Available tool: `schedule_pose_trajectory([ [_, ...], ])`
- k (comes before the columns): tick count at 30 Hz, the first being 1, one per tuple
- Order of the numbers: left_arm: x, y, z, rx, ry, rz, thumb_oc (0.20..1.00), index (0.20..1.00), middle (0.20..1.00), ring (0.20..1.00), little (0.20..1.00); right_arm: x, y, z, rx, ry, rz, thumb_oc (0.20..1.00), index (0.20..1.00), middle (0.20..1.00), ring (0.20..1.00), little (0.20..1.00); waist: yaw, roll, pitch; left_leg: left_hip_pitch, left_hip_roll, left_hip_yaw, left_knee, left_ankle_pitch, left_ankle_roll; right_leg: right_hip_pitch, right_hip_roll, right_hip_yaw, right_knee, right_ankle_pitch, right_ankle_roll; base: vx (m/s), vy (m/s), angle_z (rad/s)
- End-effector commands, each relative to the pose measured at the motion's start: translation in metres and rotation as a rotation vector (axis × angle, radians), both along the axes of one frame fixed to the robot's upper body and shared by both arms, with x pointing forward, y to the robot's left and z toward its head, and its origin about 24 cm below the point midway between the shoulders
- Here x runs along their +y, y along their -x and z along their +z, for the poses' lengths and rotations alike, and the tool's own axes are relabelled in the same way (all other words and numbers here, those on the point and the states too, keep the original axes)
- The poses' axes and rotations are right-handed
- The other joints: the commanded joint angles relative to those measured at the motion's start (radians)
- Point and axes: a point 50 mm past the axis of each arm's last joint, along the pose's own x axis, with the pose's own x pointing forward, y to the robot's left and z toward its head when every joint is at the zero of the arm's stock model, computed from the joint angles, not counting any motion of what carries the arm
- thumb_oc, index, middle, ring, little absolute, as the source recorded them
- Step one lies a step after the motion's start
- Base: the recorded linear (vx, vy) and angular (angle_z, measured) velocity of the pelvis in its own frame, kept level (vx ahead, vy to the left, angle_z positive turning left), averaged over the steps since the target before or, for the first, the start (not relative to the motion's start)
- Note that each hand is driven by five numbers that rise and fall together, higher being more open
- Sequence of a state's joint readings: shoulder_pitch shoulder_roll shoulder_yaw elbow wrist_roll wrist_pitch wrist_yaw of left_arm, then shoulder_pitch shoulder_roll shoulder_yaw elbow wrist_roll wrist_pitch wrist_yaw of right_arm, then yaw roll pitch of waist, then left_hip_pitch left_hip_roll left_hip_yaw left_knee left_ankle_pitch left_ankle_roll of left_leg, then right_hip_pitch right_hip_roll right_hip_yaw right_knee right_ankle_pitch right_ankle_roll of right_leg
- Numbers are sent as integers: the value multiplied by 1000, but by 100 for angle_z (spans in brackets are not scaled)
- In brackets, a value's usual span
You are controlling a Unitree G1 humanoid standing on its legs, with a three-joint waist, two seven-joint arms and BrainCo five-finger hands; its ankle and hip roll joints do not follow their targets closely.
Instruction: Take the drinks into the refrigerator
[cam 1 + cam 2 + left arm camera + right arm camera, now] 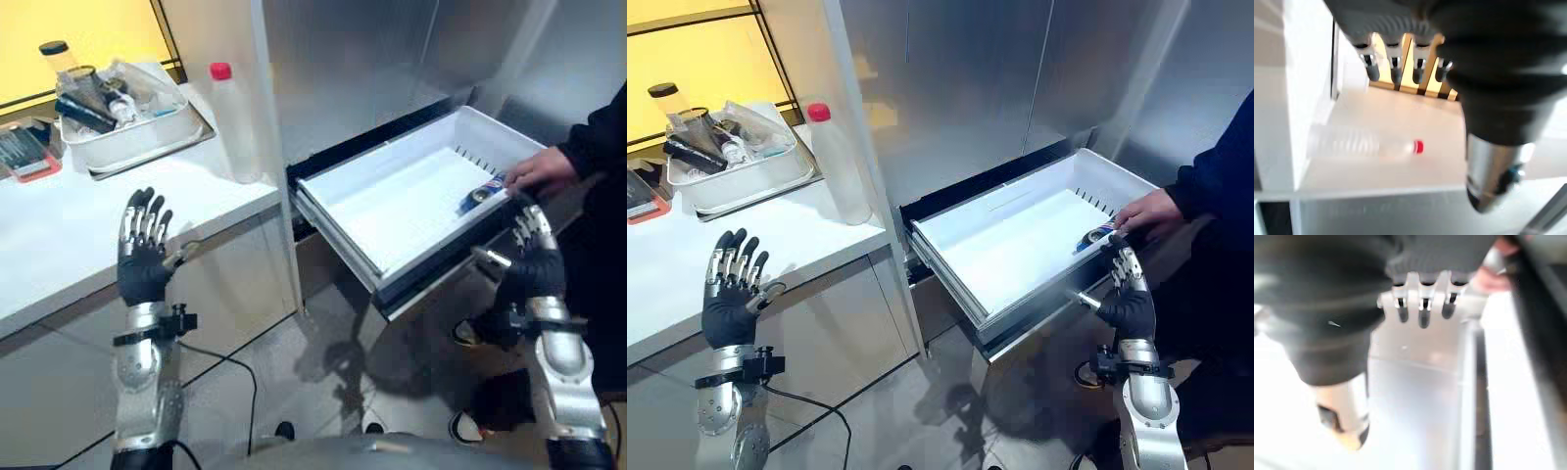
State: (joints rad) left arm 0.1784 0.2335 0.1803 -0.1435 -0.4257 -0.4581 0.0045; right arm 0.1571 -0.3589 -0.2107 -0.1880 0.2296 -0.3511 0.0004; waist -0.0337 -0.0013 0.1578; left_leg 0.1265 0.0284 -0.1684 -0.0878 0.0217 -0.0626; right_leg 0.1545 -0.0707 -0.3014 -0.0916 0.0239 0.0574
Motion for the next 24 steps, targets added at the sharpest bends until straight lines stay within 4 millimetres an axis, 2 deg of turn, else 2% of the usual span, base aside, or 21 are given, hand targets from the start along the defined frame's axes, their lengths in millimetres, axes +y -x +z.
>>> schedule_pose_trajectory([
  [1,9,1,24,-111,-79,33,1000,1000,1000,1000,1000,3,-2,41,-239,3,43,1000,1000,1000,1000,1000,15,-45,-35,-27,-46,21,54,-69,43,23,0,4,74,-130,-6,126,28,58],
  [15,11,1,25,-122,-61,23,1000,1000,1000,1000,1000,18,-10,48,-253,37,115,1000,1000,1000,1000,1000,44,-49,-22,-45,-59,-11,49,-59,51,1,-10,-15,98,-131,-4,-5,11,7],
  [24,14,-1,24,-106,-64,33,1000,1000,1000,1000,1000,24,-18,44,-231,9,155,1000,1000,1000,1000,1000,55,-47,-16,-44,-65,-26,46,-59,62,-15,-15,-16,124,-137,0,0,12,5],
])
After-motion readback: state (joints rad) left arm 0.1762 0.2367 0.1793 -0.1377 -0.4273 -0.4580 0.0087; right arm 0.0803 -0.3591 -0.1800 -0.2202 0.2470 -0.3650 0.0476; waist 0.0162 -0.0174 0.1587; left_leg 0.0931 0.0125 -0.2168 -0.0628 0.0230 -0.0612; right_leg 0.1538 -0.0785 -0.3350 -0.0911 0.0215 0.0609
